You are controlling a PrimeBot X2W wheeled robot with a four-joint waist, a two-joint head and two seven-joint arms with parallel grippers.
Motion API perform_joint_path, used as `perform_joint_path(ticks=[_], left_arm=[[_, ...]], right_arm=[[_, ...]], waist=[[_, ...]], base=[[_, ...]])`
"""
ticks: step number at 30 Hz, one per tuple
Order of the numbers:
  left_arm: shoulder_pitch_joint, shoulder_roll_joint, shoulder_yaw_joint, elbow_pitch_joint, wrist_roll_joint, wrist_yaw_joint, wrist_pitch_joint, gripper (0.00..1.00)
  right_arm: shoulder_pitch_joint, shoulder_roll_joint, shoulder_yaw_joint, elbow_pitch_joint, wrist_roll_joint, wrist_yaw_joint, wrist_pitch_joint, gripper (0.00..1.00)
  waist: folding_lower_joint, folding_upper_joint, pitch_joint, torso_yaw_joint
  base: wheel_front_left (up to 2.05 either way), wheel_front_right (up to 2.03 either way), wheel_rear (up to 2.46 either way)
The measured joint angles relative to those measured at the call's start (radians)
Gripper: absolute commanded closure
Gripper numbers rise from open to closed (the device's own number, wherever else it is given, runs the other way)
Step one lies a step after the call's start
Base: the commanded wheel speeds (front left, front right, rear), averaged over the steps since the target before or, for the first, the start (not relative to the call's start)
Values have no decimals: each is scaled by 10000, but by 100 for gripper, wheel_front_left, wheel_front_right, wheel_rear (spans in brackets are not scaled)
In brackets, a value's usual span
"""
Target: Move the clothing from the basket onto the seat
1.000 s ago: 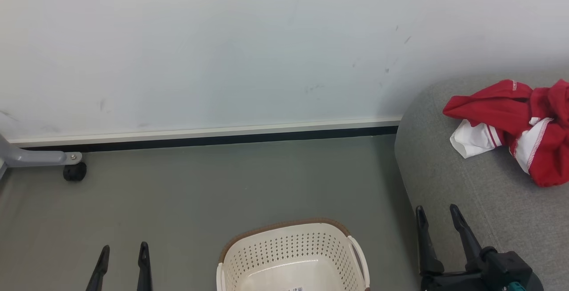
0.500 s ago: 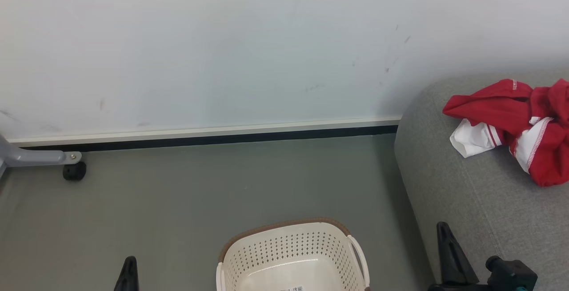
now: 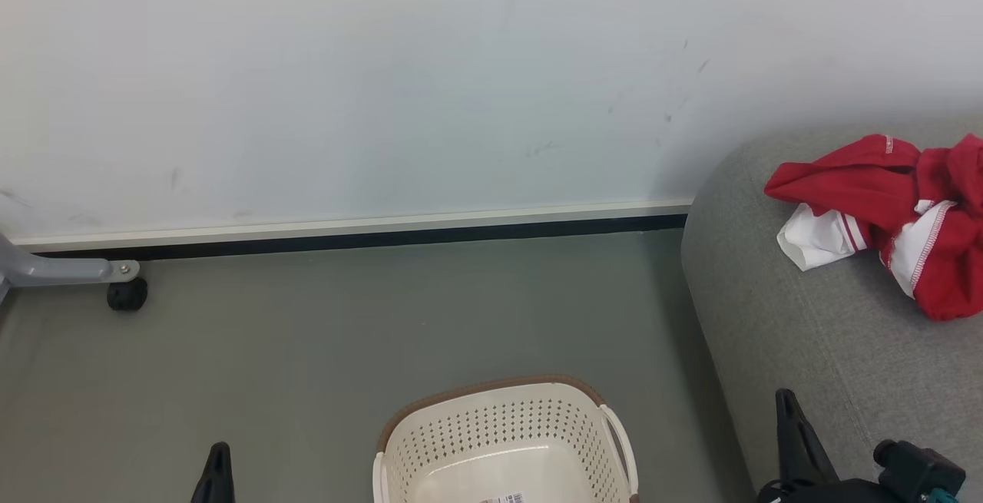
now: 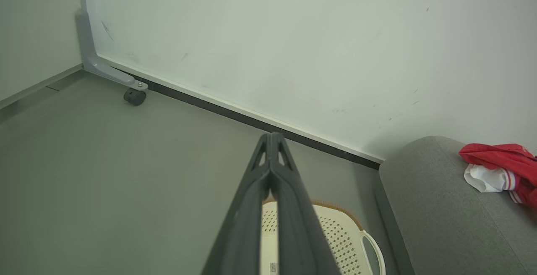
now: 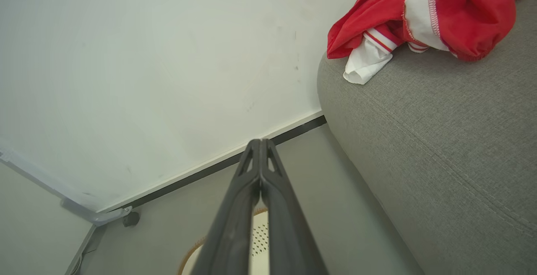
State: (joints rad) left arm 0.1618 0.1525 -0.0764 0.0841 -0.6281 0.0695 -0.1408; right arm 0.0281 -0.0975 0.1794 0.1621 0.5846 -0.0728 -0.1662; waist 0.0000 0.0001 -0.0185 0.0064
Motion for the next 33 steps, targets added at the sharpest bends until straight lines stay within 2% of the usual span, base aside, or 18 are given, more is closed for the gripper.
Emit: perform_joint_path(ticks=[33], left_arm=[[-1039, -500, 742, 932, -4358, -798, 1154, 100]], right_arm=[[-469, 232, -1415, 608, 4537, 851, 1312, 100]], waist=[[1, 0, 91, -29]], base=[[0, 0, 0]])
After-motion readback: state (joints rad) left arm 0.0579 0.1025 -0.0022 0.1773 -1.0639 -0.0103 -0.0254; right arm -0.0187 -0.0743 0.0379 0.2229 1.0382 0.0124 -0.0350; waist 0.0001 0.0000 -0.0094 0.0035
